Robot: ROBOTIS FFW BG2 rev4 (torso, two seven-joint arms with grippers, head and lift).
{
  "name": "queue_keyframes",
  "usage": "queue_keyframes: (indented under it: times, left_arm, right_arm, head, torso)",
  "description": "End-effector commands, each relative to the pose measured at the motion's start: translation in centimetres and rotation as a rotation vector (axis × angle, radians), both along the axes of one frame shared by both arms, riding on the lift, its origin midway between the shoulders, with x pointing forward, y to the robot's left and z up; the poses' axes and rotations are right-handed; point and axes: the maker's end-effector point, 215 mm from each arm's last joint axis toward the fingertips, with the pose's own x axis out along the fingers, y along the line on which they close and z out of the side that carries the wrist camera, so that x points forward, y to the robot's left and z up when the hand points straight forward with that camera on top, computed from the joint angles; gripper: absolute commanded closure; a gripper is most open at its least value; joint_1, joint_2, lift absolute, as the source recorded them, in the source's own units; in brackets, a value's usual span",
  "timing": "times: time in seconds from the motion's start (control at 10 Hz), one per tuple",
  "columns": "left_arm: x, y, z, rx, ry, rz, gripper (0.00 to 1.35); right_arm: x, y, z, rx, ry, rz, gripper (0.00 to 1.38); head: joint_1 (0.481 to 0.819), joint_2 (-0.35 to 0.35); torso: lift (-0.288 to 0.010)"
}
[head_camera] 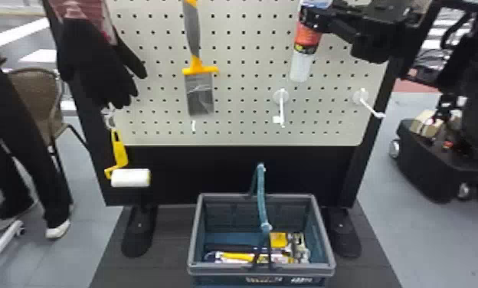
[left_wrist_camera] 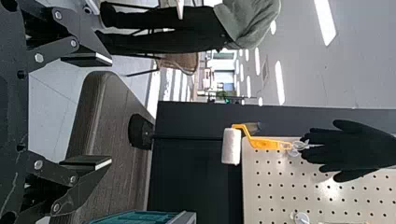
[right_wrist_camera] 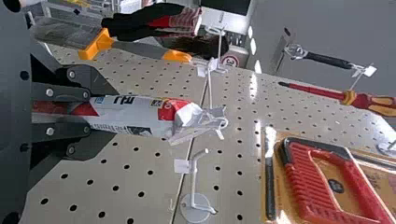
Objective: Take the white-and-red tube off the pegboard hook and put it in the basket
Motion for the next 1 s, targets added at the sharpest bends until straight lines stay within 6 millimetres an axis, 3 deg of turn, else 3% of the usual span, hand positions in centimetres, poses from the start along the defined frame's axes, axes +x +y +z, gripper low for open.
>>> queue_keyframes:
  times: [0.0,0.2,0.4,0.6,0.9]
  left_arm:
    - [0.1,-0.1,0.1,-0.002,-0.004,0.000,0.52]
    - [0.2,-0.1,0.2,-0.007,-0.006,0.003,0.52]
    - [0.3,-0.1,0.2,-0.010,-0.008,0.005,0.52]
    - [0.3,0.0,0.2,-0.011,-0.008,0.006,0.52]
    - [0.3,-0.2,0.1,-0.013,-0.005,0.005,0.52]
  right_arm:
    - [-1.7,-1.1,-0.1,0.021,-0.023,-0.038,1.04]
    - [-3.9,-2.9,-1.5,0.101,-0.027,-0.111,1.04]
    - [-4.4,-4.1,-5.2,0.198,0.039,-0.135,1.04]
    - [-4.0,-5.3,-9.5,0.315,0.125,-0.164,1.04]
    - [-3.0,-6.9,-17.5,0.434,0.281,-0.208,1.04]
  head:
    - [0.549,0.000]
    - [0.549,0.000]
    - [0.549,0.000]
    - [0.549,0.000]
    - [0.549,0.000]
  torso:
    - [-0.100]
    - [-0.100]
    - [-0.100]
    - [-0.100]
    - [-0.100]
